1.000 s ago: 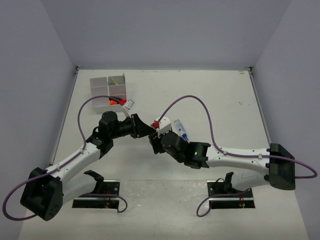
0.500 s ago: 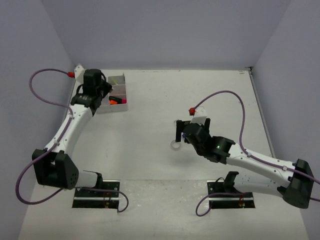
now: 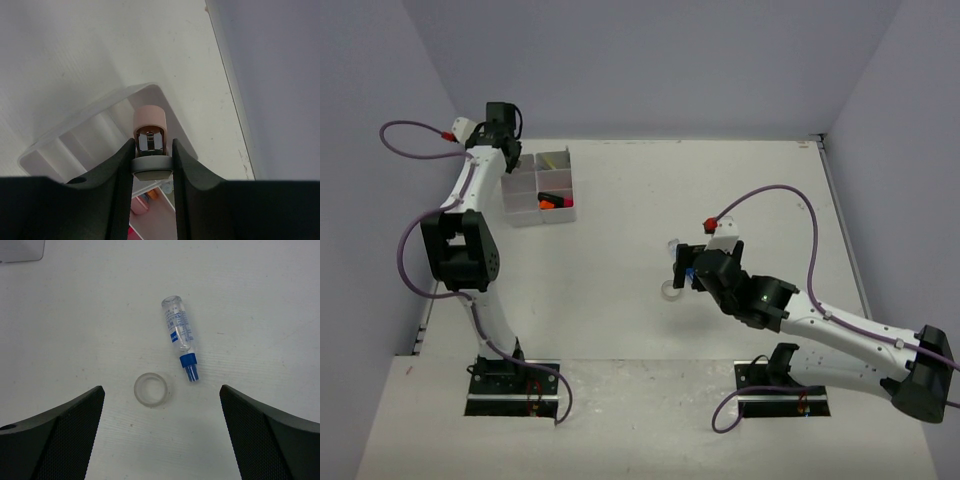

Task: Sort the stationery into containers
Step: Place the stationery in the storage box.

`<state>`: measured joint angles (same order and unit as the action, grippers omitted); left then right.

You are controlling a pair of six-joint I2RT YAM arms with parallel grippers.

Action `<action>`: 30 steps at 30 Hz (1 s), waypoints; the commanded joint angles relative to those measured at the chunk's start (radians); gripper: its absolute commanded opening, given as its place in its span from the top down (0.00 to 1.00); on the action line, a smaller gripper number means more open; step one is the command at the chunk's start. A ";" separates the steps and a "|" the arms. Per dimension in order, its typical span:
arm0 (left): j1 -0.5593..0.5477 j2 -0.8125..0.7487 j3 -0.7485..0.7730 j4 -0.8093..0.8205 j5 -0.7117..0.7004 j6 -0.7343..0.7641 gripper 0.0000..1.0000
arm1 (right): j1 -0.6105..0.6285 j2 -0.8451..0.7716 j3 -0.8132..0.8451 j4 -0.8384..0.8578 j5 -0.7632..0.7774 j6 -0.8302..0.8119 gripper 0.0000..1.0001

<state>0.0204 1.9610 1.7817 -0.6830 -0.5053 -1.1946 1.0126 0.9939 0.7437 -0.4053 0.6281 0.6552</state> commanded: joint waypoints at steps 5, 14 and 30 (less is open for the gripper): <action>0.023 0.012 0.015 0.053 -0.056 -0.038 1.00 | 0.000 -0.023 -0.013 0.031 -0.027 0.004 0.01; 0.030 0.053 0.009 0.104 -0.004 -0.013 0.89 | 0.001 0.003 -0.009 0.049 -0.051 -0.009 0.01; 0.029 -0.119 -0.075 0.205 0.195 0.047 0.27 | -0.082 0.078 -0.004 0.062 -0.179 -0.022 0.05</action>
<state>0.0437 2.0069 1.7561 -0.5511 -0.3913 -1.1823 0.9990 1.0355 0.7326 -0.3740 0.5259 0.6362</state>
